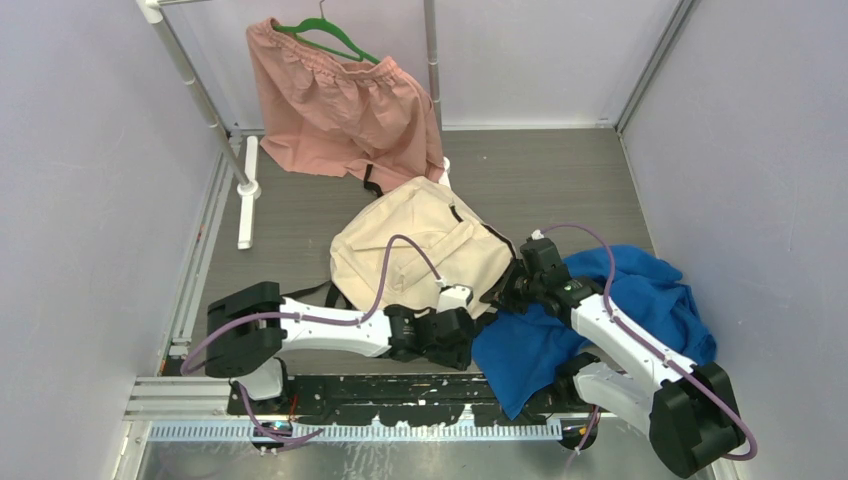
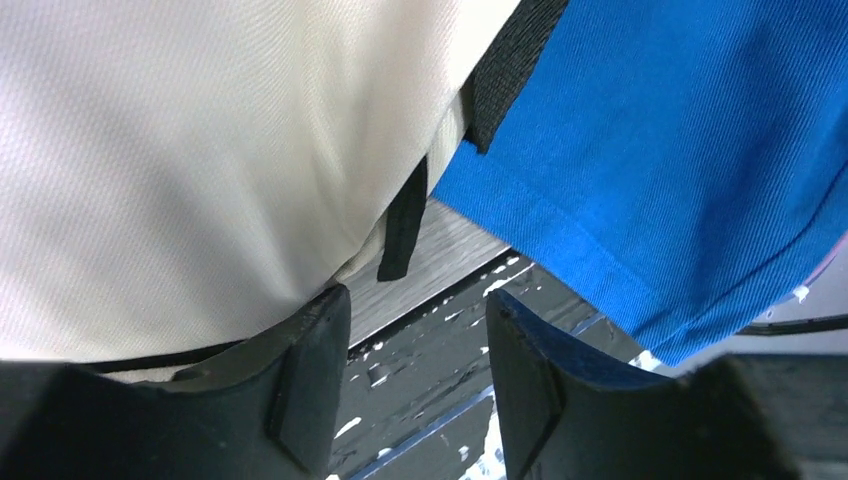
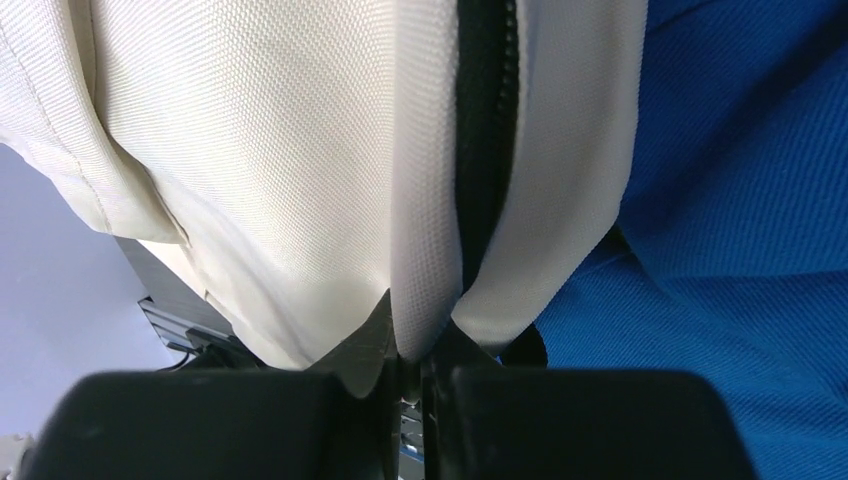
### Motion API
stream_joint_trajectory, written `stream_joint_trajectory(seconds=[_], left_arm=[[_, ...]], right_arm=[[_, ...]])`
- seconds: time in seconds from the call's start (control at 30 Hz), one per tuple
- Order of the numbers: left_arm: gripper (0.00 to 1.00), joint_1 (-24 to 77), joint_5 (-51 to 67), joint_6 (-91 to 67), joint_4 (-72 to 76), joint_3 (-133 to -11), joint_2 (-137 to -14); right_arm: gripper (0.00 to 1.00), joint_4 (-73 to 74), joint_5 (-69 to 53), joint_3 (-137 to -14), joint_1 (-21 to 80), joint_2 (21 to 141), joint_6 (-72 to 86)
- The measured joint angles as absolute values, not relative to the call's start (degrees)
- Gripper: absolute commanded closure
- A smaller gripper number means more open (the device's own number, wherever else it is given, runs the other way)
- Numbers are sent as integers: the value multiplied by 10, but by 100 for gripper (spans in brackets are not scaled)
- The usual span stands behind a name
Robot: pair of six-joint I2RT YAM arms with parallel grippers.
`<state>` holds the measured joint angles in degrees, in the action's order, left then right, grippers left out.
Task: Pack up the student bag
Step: Zip the student bag at the center of the board.
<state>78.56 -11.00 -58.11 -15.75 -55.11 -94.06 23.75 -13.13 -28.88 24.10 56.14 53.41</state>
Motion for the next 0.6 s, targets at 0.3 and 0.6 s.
stream_joint_trajectory(seconds=[0.3,0.6], left_arm=[[68,779,-131,-583,-164,-588,-967],[72,778,-154,-593,-175,-590,-971]], right_arm=[[95,239,-131,-291,241,556,536],[96,240,-131,-291,241,555,537]])
